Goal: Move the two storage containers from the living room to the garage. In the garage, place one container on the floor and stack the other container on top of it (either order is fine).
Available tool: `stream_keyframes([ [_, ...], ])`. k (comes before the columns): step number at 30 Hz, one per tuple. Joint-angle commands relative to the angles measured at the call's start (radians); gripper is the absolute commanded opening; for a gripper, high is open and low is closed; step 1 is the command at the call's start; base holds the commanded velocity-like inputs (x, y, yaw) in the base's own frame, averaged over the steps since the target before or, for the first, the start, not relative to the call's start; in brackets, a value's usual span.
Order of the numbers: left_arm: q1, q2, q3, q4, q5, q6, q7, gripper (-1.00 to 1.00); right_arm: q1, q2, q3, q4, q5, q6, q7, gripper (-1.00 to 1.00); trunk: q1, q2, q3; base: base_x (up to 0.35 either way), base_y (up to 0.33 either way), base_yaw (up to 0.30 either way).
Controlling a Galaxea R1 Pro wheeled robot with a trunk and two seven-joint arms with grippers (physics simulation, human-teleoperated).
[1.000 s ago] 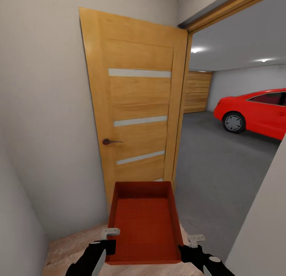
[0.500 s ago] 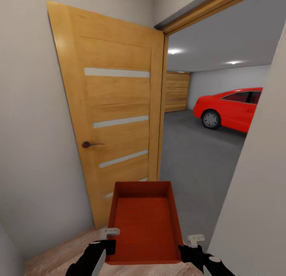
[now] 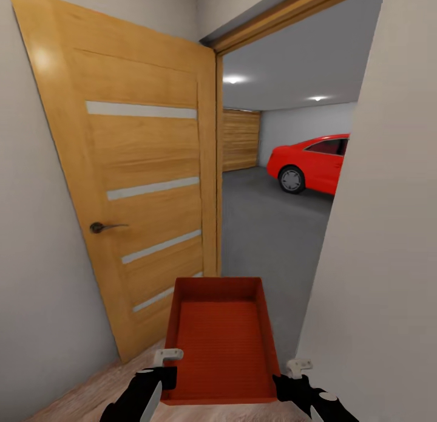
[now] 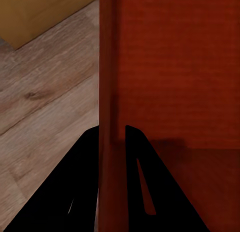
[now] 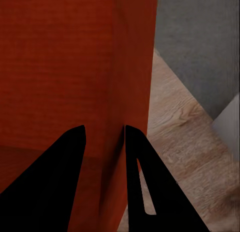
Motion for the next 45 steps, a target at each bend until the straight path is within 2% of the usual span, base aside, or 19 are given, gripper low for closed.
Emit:
stream_keyframes([
  [1, -0.001, -0.001, 0.049, -0.009, -0.022, 0.007, 0.002, -1.00, -0.001, -0.001, 0.006, 0.001, -0.013, -0.001, 0.003, -1.00, 0.000, -0.002, -0.002, 0.000, 0.000, -0.298],
  [6, -0.001, -0.001, 0.049, -0.009, -0.022, 0.007, 0.002, -1.00, -0.001, -0.001, 0.006, 0.001, -0.013, -0.001, 0.003, -1.00, 0.000, -0.002, -0.002, 0.014, 0.064, -0.298],
  [18, -0.001, -0.001, 0.049, -0.009, -0.022, 0.007, 0.003, -1.00, -0.001, -0.001, 0.006, 0.001, -0.013, -0.001, 0.003, -1.00, 0.000, -0.002, -0.002, 0.078, 0.246, -0.294],
  [36, -0.001, 0.000, 0.049, -0.009, -0.022, 0.007, 0.003, -1.00, -0.001, -0.001, 0.006, 0.001, -0.013, -0.001, 0.003, -1.00, 0.000, -0.002, -0.002, 0.091, 0.258, -0.023],
  [45, -0.001, 0.000, 0.049, -0.009, -0.022, 0.007, 0.002, -1.00, -0.001, -0.001, 0.006, 0.001, -0.013, -0.001, 0.003, -1.00, 0.000, -0.002, -0.002, 0.132, 0.254, -0.269],
])
